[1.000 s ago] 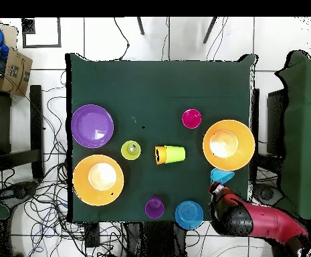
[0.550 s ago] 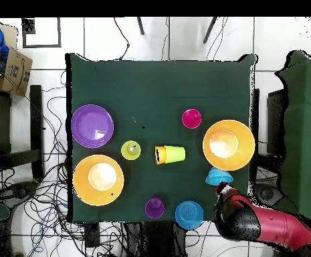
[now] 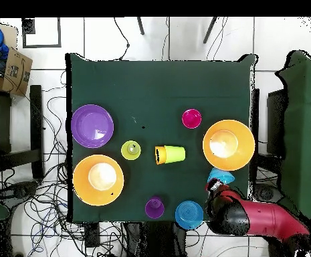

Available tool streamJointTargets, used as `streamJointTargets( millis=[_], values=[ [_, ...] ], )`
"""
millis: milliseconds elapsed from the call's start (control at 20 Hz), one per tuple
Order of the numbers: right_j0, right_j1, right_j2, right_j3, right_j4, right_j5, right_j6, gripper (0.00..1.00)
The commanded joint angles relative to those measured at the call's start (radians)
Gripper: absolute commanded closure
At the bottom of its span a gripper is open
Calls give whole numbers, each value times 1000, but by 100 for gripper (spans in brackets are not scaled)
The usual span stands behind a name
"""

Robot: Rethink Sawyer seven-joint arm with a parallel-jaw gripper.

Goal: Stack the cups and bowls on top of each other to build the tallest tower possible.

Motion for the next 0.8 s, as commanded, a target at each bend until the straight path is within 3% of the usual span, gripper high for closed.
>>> streamJointTargets(
  millis=[50,800],
  values=[
    [76,63,31,-15,-11,4,6,0],
    [89,118,15,-75,-13,-22,7,0]
  ],
)
